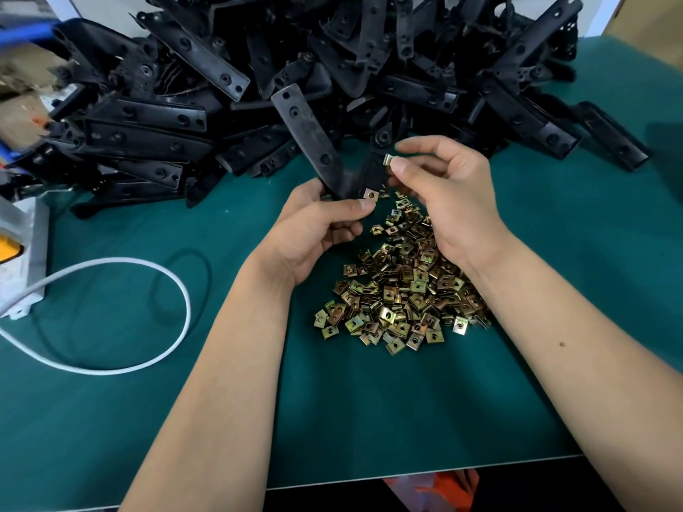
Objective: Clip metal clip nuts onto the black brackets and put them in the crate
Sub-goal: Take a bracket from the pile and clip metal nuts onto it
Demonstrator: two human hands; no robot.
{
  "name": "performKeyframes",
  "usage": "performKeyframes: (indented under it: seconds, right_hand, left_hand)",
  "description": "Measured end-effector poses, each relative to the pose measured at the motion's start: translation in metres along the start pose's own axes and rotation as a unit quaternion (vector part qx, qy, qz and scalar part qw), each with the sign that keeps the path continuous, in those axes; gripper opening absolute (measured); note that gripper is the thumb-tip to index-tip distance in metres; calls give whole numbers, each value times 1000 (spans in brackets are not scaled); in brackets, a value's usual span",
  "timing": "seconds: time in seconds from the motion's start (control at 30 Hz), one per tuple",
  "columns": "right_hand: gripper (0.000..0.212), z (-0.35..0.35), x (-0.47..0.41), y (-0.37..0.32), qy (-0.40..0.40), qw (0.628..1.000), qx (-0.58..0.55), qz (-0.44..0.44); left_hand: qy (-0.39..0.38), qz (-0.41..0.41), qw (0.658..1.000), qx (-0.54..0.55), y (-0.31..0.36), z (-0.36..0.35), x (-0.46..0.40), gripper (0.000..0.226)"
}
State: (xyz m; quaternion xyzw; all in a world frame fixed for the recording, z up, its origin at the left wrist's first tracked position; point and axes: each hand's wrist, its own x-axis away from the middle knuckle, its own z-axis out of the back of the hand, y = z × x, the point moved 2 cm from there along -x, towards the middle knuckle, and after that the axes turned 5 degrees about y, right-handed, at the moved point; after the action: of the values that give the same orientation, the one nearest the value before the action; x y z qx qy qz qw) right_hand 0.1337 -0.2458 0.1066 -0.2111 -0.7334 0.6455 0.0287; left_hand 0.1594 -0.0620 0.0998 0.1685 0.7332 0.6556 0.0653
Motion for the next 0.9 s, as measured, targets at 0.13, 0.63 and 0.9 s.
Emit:
performKeyframes:
  seconds: [0.13,0.63,0.9]
  right_hand:
    - [19,0,-1,0,3,1000,-11,-15]
    - [19,1,-2,1,-3,999,-5,-37]
    - [23,-7,3,3,-18,998,-33,-51]
  left_hand:
    - [3,-2,1000,-6,0,0,0,31]
    - [-3,9,1000,-29,1,1,1,25]
    - [-22,19,996,-80,2,-2,1,18]
